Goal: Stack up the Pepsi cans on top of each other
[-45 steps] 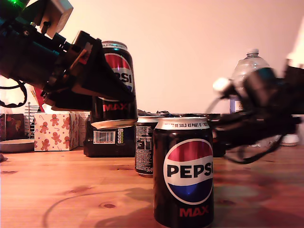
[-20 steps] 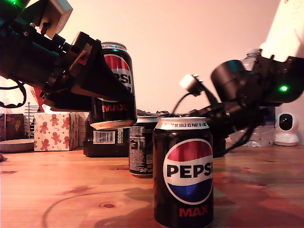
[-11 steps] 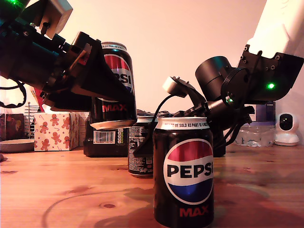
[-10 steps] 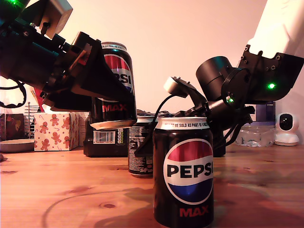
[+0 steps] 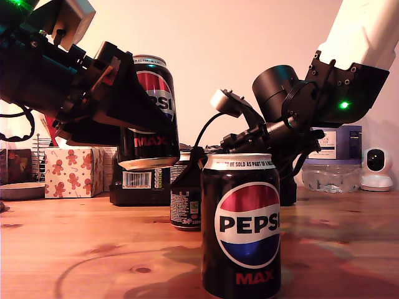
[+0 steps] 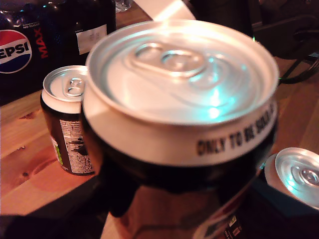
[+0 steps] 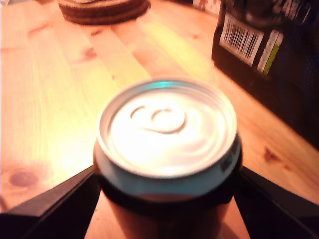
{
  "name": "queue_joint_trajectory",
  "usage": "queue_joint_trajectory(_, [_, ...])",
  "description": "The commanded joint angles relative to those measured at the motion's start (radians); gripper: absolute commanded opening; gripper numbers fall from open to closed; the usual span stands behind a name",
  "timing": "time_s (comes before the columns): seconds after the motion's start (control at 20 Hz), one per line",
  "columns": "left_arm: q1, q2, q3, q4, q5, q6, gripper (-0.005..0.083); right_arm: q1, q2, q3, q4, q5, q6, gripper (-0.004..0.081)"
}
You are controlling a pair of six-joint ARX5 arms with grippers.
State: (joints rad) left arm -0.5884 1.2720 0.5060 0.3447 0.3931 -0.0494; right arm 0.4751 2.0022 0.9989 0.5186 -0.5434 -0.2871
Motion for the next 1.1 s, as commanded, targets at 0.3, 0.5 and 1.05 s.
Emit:
queue_joint_trajectory(0.3, [-0.001,-0.018,-0.003,0.045,0.007,-0.003,0.0358,0.016,0.082,0.019,0.008,-0.008,0.019,0.0723])
queue_joint_trajectory(0.5, [-0.001,-0.018,-0.003,0.045,0.007,-0.003,0.0358,0.024,0.082,0.019,0.026,0.005,0.021,0.0715])
queue_joint_trajectory(1.05, [-0.014,-0.028,-0.003,0.037,0.084,-0.003,0.0358,0.027,0.081,0.024,0.051,0.057,0.03,0.0312])
